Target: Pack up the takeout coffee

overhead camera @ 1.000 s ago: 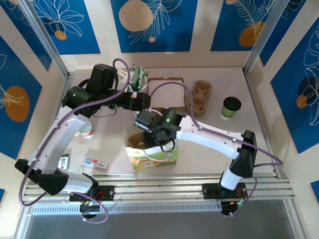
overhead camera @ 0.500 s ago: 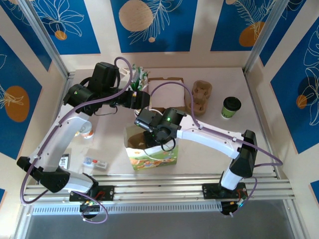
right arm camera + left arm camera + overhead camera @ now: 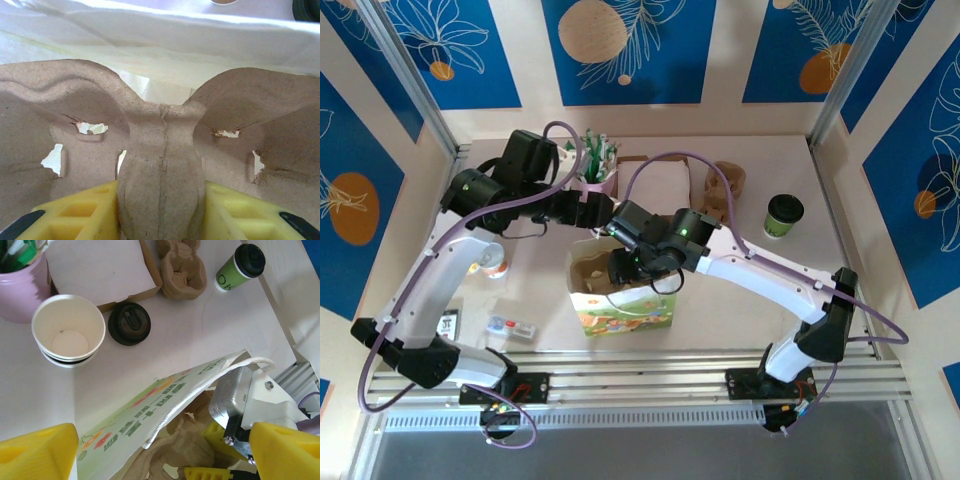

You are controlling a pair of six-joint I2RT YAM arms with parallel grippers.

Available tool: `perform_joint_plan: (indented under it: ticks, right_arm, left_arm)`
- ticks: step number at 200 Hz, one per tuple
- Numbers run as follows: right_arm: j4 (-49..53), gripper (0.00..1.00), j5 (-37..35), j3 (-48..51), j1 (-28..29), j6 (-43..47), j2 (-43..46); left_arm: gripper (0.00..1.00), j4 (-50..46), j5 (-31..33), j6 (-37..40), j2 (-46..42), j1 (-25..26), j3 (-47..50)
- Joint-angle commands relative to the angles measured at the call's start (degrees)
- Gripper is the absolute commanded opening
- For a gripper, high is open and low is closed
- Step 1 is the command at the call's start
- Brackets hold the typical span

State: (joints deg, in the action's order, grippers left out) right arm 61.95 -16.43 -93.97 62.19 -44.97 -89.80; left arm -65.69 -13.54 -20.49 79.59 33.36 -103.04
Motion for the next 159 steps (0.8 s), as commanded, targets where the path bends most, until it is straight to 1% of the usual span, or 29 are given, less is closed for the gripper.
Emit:
perform_joint_plan:
  ticks: [1,20,39,64,88,139,159]
  right_arm:
    - [-0.72,0.42,0.75,0.55,1.12,1.63,0.62]
    - [-0.05,0.42,-0.25,0.05,1.50,1.72,0.29]
    - [0.23,0.42,-1.14,-0.16,1.54,1.68,0.66]
    - [-0.24,0.42,-1.11,0.37,1.65,1.90,1.38]
    - [-0.16,0.42,-0.99,0.50,1.75,1.99,1.21]
    - [0.10,0.42,-1.62,0.55,2.07,1.99,1.30]
    - [-0.08,0.42,-1.64,0.77,2.14,1.97,1.29]
  left_arm:
    - [0.89,-1.19,-0.90,-1.47,-2.48,-0.45,-0.67]
    - [0.89,-1.18,-3.74,-1.32,-3.27,-0.43,0.14]
    - [0.89,-1.86,-3.28,0.07,-4.15,-0.52,2.24]
    - [0.85,-1.90,-3.78,2.46,-4.48,-0.71,6.41]
    - [0.84,-1.22,-2.40,3.43,-4.40,-1.31,9.27]
    - [0.84,0.88,-3.15,3.00,-2.99,-3.18,9.62]
    - [0.82,1.77,-3.20,2.79,-1.99,-3.47,9.10]
